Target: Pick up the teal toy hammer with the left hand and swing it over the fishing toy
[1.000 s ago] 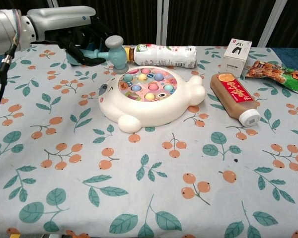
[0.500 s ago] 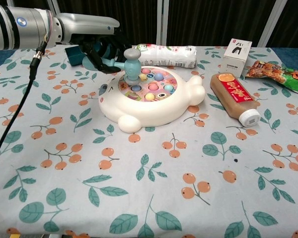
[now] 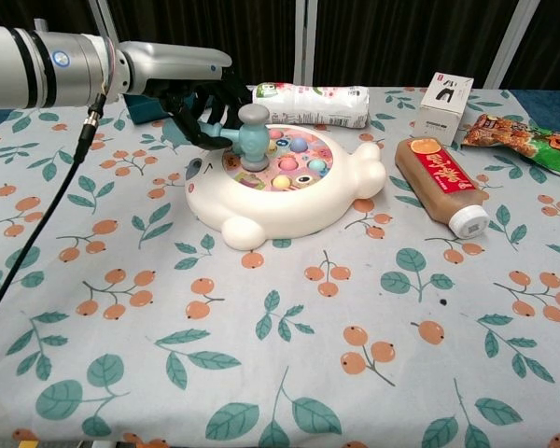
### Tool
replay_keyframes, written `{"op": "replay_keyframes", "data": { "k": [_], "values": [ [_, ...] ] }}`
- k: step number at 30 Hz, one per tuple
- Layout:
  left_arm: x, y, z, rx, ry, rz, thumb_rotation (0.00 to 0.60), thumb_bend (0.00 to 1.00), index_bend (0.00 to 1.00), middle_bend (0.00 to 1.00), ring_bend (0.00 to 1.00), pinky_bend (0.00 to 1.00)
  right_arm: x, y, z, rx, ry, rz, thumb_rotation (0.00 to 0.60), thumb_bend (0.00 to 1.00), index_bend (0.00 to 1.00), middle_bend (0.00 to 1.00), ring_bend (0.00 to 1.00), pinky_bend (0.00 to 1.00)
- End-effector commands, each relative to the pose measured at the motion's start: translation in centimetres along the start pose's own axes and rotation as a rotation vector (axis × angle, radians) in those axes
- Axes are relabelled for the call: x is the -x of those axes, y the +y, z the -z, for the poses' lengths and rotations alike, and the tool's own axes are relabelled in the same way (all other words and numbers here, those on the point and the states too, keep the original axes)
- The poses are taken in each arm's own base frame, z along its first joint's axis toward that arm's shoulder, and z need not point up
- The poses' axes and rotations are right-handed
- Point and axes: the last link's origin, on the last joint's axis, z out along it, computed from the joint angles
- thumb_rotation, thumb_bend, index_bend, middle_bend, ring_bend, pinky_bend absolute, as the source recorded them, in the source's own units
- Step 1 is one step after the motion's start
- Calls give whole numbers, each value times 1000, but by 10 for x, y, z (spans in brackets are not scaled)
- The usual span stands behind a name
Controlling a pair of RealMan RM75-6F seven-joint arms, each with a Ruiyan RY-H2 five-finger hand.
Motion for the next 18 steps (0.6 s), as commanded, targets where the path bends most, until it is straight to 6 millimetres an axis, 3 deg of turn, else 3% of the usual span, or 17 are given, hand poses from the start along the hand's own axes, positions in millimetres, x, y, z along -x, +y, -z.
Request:
{"op": "replay_keyframes", "data": {
  "k": [1, 5, 18],
  "values": [
    [-9, 1, 2, 4, 42, 23, 600, 581, 640, 622, 523, 695, 0, 0, 0, -1, 0, 0, 600, 120, 68, 169, 0, 0],
    [-10, 3, 4, 10, 48, 31, 600, 584, 641, 622, 523, 695, 0, 0, 0, -2, 0, -2, 600, 119, 68, 169, 0, 0],
    [12, 2, 0, -4, 8, 21, 600, 584, 642, 622, 523, 694, 1, 2, 0, 1, -3, -4, 600, 120, 68, 169, 0, 0]
  ]
}}
